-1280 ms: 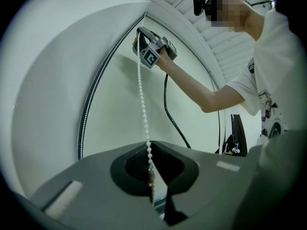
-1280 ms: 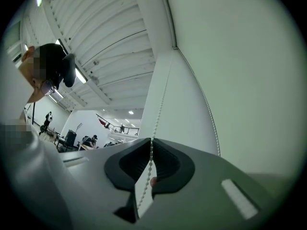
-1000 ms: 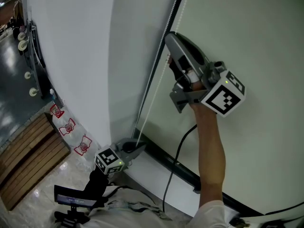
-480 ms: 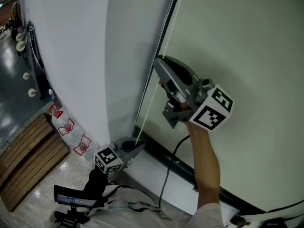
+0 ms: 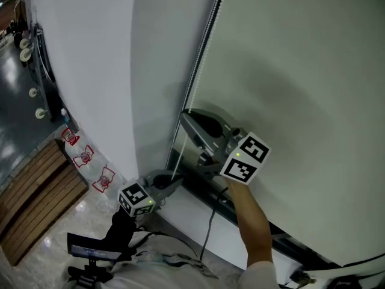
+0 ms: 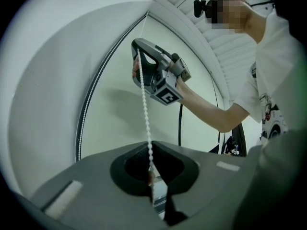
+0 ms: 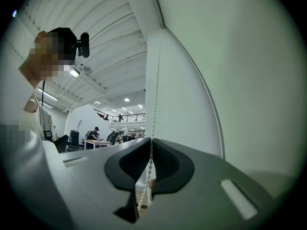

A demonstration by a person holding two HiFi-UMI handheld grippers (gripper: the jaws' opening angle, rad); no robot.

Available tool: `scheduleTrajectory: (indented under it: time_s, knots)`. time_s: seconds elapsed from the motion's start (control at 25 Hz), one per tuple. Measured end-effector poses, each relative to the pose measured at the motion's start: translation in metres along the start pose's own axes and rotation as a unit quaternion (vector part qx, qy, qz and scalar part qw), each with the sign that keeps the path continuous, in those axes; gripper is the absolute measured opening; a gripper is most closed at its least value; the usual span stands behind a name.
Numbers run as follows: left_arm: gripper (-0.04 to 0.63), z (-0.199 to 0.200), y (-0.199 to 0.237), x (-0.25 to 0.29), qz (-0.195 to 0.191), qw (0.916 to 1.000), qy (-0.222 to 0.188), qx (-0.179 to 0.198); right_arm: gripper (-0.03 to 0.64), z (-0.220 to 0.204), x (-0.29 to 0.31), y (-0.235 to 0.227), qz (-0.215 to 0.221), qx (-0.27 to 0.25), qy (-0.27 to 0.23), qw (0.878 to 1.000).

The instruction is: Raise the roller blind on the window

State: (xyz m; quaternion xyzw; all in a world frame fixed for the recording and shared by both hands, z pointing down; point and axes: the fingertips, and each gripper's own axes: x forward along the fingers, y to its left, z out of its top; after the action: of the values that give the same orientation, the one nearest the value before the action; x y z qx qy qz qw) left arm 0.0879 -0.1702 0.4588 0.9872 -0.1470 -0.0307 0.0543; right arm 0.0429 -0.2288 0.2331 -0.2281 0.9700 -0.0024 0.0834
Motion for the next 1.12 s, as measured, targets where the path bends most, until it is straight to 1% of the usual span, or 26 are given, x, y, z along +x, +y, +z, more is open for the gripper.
scheduleTrajectory:
  time_s: [0.2,0.32,0.48,0.64,0.76,0.84,0.92,1.04,1.08,1.12]
  knots:
    - [-0.002,-0.001,0.002,-0.002,0.003,1.0,-0.003,-0.008,0.012,-0.041,-0.009,0.003,-0.003,0.026,0.027,0.999]
    - [-0.002,-0.003,0.002,-0.002,0.003,1.0,-0.001,-0.008,0.013,-0.059,-0.014,0.005,-0.008,0.03,0.041,0.999]
    - [-0.002,-0.002,0.003,-0.002,0.003,1.0,0.0,-0.009,0.012,-0.089,-0.014,0.01,-0.008,0.033,0.074,0.997]
    - [-0.002,-0.004,0.004,-0.002,0.003,0.9999,0.001,-0.011,0.012,-0.13,-0.017,0.017,-0.007,0.05,0.108,0.993]
    - [-0.002,-0.004,0.006,-0.004,0.001,0.9996,-0.01,-0.027,0.012,-0.155,-0.022,0.021,-0.011,0.071,0.121,0.99]
    - [-0.002,-0.002,0.008,-0.005,-0.001,0.999,-0.02,-0.04,0.014,-0.158,-0.024,0.021,-0.014,0.088,0.114,0.989]
    - [-0.002,-0.001,0.008,-0.006,-0.001,0.9986,-0.026,-0.045,0.014,-0.154,-0.024,0.026,-0.008,0.089,0.109,0.99]
    - [-0.002,0.004,0.008,-0.006,-0.003,0.9984,-0.032,-0.047,0.018,-0.15,-0.024,0.035,0.003,0.059,0.118,0.991]
    - [-0.002,0.005,0.008,-0.006,-0.002,0.9984,-0.031,-0.046,0.035,-0.152,-0.024,0.037,0.005,0.05,0.124,0.991]
    - [-0.002,0.005,0.008,-0.005,-0.002,0.9985,-0.03,-0.046,0.077,-0.153,-0.025,0.039,0.007,0.045,0.127,0.991]
